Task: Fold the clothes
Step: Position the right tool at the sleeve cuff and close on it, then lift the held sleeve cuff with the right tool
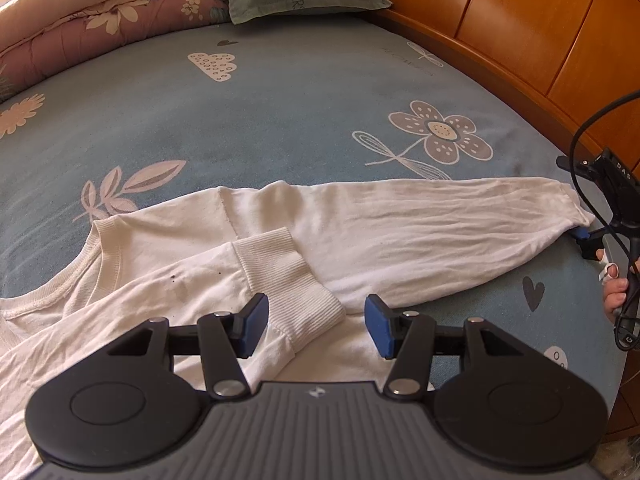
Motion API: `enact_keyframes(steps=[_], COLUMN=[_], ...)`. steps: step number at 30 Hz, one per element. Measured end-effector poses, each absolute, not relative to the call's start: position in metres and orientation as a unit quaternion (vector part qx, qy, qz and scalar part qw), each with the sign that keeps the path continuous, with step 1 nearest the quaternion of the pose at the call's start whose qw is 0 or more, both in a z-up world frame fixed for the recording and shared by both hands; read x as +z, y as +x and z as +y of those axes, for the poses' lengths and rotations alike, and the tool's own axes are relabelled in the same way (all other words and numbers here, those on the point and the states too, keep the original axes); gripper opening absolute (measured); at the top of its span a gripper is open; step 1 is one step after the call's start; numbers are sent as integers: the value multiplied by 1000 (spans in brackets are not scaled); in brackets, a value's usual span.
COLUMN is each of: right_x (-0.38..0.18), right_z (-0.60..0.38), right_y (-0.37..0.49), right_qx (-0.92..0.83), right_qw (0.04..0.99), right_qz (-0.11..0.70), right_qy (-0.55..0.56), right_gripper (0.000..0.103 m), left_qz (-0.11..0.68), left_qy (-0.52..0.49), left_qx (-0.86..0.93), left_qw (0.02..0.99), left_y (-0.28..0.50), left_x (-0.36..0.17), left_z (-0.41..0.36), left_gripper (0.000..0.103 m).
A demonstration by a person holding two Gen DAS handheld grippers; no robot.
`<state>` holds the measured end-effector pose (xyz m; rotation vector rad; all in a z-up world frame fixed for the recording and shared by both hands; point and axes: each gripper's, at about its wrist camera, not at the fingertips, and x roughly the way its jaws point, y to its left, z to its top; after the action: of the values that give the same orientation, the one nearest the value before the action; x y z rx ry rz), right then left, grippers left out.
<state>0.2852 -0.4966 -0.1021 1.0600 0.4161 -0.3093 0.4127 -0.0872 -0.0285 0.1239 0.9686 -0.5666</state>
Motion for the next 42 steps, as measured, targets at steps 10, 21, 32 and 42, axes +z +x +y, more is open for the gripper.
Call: enact_keyframes(steps=[10, 21, 32, 42], right_x=[-97, -98, -44, -20], right_z=[-486, -468, -426, -373], right_y=[312, 334, 342, 358], right_qx=[-136, -100, -28, 25], right_qw=[866, 875, 921, 926], right_qz=[206, 227, 202, 211], right_qy=[435, 416, 331, 313], right_gripper=[103, 103, 103, 103], left_qz=[457, 457, 455, 453], left_qy=[65, 65, 68, 95], left_qx=[-274, -264, -252, -257], left_qw=[844, 847, 851, 849], left_y=[413, 415, 409, 396], left_x=[-28, -29, -24, -14], left_z=[-91, -86, -68, -33], left_gripper=[53, 53, 54, 56])
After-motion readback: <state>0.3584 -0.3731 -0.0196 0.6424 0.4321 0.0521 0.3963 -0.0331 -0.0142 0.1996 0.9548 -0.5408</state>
